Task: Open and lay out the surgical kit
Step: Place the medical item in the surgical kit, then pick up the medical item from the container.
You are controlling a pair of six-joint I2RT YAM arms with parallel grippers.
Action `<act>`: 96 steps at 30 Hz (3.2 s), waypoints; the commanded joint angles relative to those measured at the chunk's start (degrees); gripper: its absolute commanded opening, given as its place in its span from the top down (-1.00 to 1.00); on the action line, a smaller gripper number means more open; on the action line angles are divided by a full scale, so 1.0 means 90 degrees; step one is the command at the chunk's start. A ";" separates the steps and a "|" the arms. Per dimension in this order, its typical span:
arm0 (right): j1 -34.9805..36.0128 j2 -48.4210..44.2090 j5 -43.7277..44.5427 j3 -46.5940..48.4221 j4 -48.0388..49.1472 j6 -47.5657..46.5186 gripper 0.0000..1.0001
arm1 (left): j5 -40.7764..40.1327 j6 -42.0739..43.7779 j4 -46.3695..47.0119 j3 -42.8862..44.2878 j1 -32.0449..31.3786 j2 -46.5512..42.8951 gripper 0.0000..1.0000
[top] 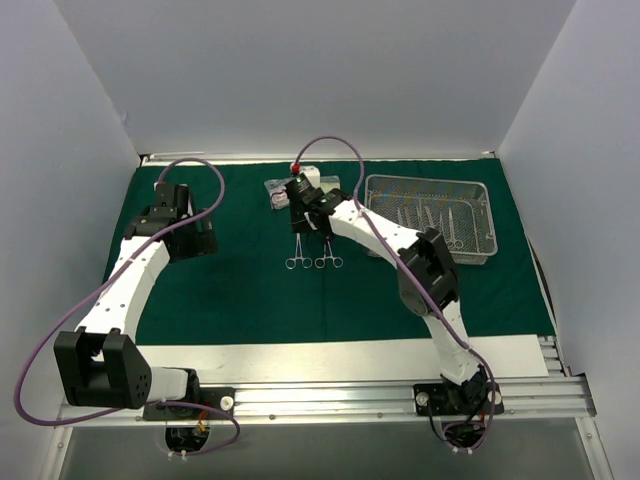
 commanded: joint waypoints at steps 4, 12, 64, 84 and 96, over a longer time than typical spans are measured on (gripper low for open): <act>-0.0827 -0.1264 0.0168 -0.0094 -0.0176 -0.0787 0.56 | 0.0026 -0.0046 -0.0012 0.0111 -0.0028 -0.0234 -0.88; -0.2739 -0.2095 -0.0418 -0.1188 0.0039 -0.1432 0.60 | 0.0056 -0.0056 -0.0032 0.0101 -0.0028 -0.0293 -0.88; -0.4656 -0.0727 -0.1161 -0.1589 -0.0264 -0.2253 0.76 | 0.0202 0.0003 0.0017 -0.0025 -0.0028 -0.0176 -0.88; -0.4627 -0.0953 -0.1512 -0.1677 -0.0420 -0.2428 0.77 | 0.0231 -0.0036 0.0095 -0.0133 -0.0028 -0.0205 -0.88; -0.4568 -0.0670 -0.1307 -0.1726 -0.0488 -0.2526 0.76 | 0.0231 -0.0036 0.0095 -0.0201 -0.0028 -0.0254 -0.88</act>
